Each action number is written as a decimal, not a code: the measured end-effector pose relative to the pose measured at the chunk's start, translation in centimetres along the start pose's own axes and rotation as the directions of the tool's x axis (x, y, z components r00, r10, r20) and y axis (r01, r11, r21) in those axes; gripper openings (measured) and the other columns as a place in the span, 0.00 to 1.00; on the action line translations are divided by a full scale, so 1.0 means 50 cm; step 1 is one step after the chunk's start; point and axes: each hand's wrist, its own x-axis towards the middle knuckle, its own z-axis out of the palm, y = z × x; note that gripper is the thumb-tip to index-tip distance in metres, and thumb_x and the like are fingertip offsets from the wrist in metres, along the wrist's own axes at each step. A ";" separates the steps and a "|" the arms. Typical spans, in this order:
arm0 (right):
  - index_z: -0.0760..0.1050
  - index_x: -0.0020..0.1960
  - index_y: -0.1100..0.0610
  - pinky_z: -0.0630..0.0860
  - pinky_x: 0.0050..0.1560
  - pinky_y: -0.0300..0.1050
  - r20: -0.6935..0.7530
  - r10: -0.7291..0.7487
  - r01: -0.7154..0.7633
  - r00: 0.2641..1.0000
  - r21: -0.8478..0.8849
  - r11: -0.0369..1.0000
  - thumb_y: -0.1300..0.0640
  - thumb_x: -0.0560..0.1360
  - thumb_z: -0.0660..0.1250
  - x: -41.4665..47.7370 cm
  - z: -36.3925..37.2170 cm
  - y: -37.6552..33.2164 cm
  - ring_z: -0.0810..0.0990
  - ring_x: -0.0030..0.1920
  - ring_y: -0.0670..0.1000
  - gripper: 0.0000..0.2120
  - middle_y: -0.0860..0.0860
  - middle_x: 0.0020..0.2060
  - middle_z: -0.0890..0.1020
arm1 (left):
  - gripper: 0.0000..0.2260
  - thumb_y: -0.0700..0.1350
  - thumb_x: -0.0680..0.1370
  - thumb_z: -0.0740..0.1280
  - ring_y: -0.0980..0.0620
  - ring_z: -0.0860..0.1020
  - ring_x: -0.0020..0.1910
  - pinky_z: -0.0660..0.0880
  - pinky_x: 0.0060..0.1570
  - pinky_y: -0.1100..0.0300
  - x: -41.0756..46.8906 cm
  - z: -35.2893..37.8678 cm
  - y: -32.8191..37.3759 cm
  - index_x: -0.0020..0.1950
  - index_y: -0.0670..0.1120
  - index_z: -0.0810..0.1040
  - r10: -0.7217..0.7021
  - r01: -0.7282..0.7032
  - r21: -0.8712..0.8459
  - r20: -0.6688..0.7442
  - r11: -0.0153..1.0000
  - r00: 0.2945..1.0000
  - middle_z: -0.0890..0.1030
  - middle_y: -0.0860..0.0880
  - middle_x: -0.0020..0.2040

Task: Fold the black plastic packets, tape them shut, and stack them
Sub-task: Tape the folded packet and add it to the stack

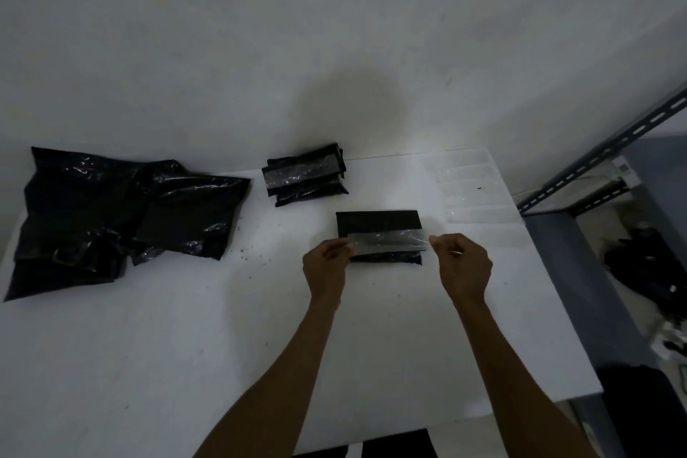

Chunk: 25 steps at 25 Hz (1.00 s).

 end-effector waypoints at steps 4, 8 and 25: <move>0.84 0.45 0.52 0.78 0.54 0.53 -0.107 0.046 -0.042 0.993 0.039 0.998 0.51 0.70 0.77 0.006 0.059 0.067 0.80 0.51 0.51 0.06 0.50 0.46 0.83 | 0.06 0.39 0.74 0.73 0.55 0.83 0.41 0.80 0.42 0.65 0.011 -0.001 -0.021 0.51 0.44 0.84 0.182 -0.153 0.279 -0.081 0.948 0.980 0.85 0.50 0.41; 0.83 0.47 0.54 0.76 0.54 0.48 -0.064 0.044 -0.046 0.997 -0.026 0.999 0.54 0.72 0.76 0.018 0.098 0.090 0.79 0.52 0.54 0.07 0.52 0.50 0.81 | 0.07 0.39 0.75 0.73 0.58 0.82 0.41 0.78 0.41 0.70 0.024 0.000 -0.033 0.52 0.43 0.84 0.266 -0.214 0.355 -0.102 0.910 0.959 0.85 0.51 0.42; 0.82 0.46 0.54 0.74 0.55 0.58 -0.027 -0.024 0.014 0.999 -0.315 0.949 0.51 0.73 0.74 0.048 0.152 0.162 0.76 0.55 0.57 0.07 0.54 0.54 0.80 | 0.05 0.35 0.76 0.71 0.62 0.79 0.37 0.76 0.40 0.73 0.058 0.029 -0.083 0.50 0.41 0.83 0.356 -0.276 0.520 -0.057 0.808 0.933 0.83 0.50 0.40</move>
